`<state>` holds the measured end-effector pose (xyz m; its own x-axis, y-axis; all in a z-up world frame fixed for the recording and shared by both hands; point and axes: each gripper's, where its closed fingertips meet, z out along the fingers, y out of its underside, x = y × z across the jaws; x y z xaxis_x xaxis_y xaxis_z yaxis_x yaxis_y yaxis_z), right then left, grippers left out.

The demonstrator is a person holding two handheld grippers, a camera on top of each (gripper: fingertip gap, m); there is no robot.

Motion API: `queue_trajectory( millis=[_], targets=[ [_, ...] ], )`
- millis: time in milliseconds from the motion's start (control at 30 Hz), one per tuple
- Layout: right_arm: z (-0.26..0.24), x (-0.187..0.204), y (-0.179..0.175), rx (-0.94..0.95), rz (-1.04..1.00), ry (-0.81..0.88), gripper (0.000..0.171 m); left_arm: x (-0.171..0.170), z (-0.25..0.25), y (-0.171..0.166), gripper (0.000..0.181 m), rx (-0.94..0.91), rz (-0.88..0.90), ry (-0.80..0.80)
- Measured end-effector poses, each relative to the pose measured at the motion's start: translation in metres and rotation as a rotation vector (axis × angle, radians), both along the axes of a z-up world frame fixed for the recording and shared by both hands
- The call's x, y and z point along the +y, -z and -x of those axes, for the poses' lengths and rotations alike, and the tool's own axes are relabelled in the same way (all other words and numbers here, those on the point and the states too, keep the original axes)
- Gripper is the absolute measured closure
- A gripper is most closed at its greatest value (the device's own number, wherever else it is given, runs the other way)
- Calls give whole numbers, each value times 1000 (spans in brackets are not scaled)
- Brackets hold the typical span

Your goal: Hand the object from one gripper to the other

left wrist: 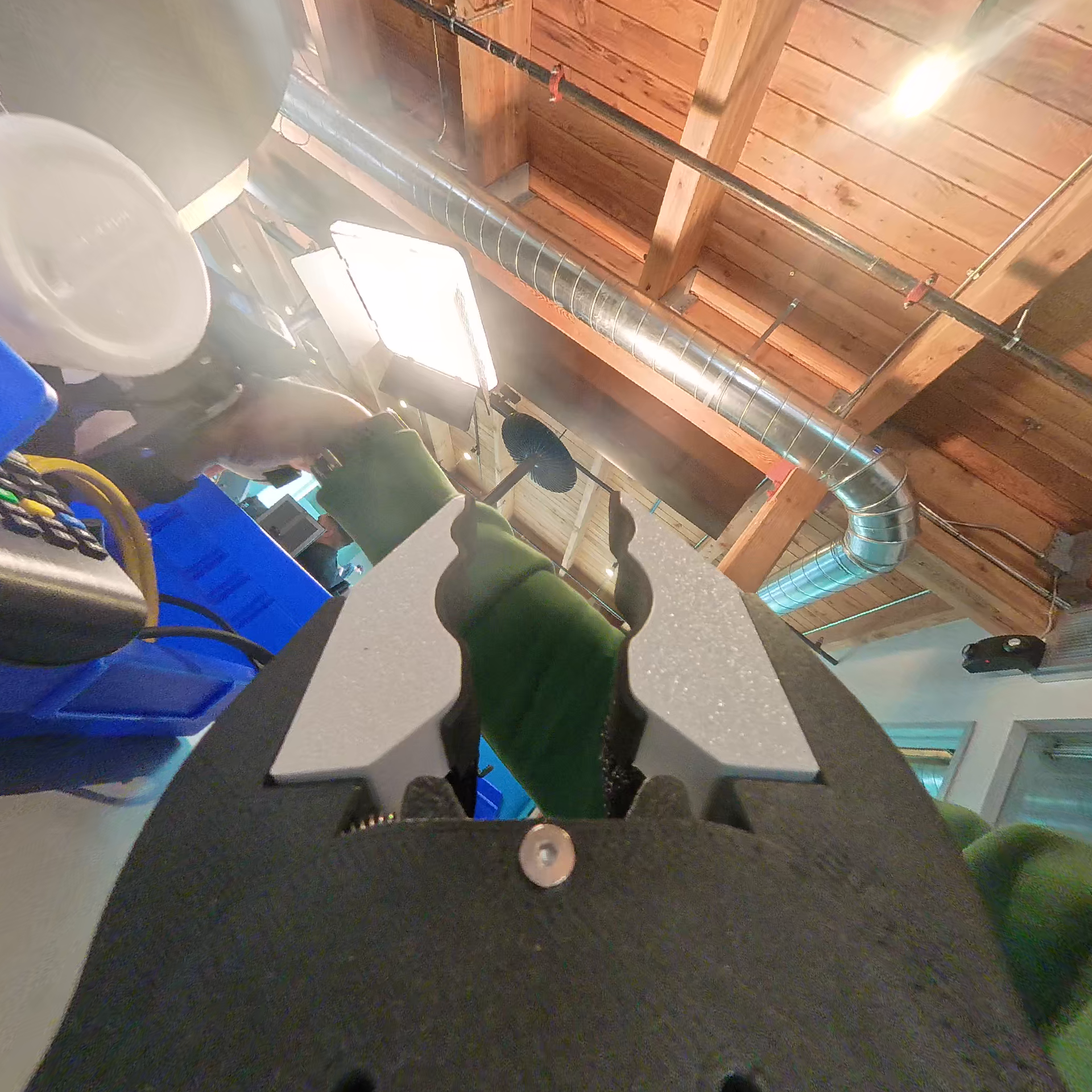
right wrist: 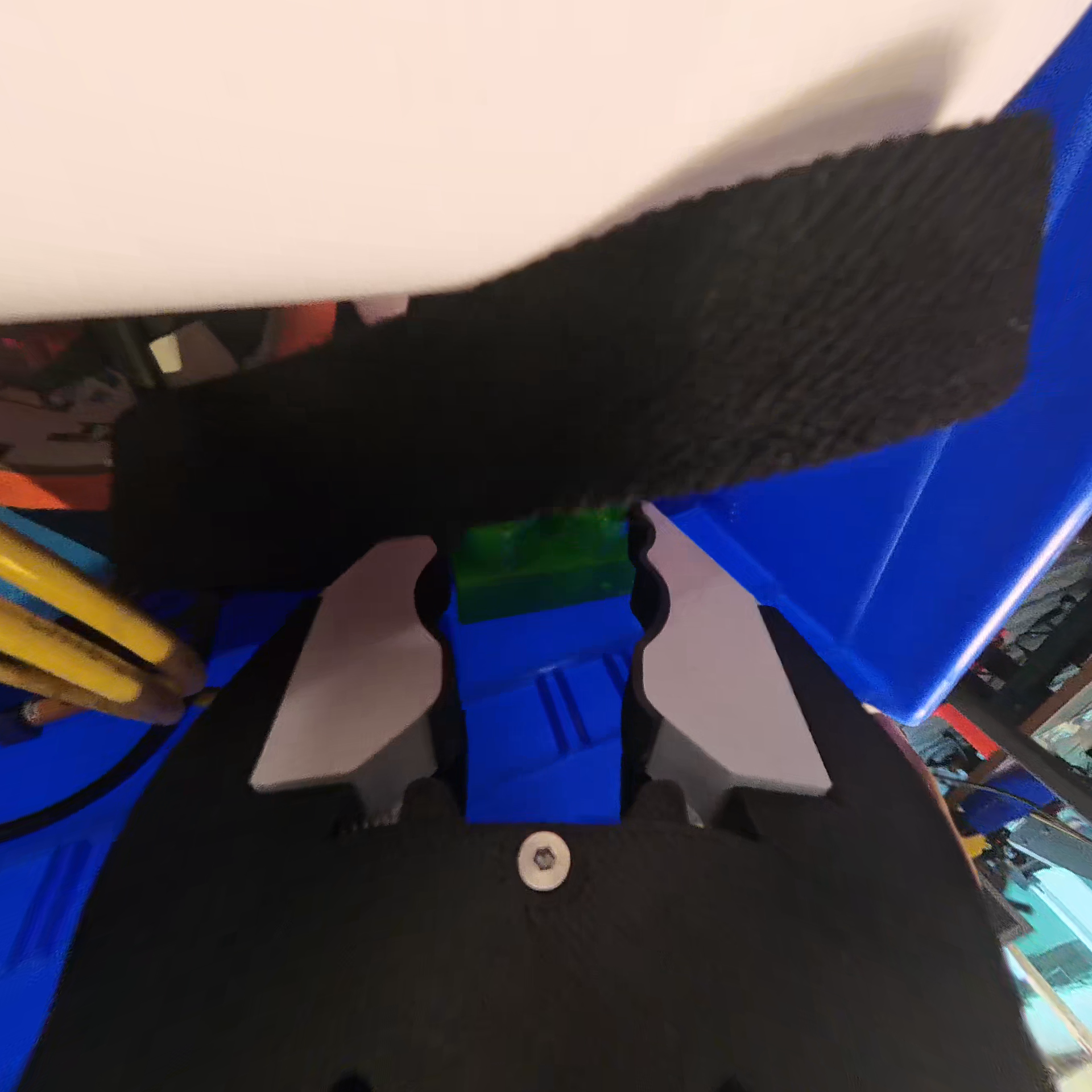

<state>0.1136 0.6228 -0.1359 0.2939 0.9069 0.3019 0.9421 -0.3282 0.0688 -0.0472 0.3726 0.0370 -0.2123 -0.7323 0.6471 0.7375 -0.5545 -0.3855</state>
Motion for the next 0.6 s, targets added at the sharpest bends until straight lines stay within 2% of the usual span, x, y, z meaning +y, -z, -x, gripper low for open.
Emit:
queue_trajectory(
  millis=[100,267,600],
  targets=[
    [-5,-2,-10,-70,-48,-56,110,1,0,1,136,-5,7,3],
    [-10,-1,-47,-184,-217,-145,110,2,-1,1,136,-4,10,8],
    [14,-45,-109,10,-495,-205,110,1,-3,3,136,30,4,-8]
  ],
)
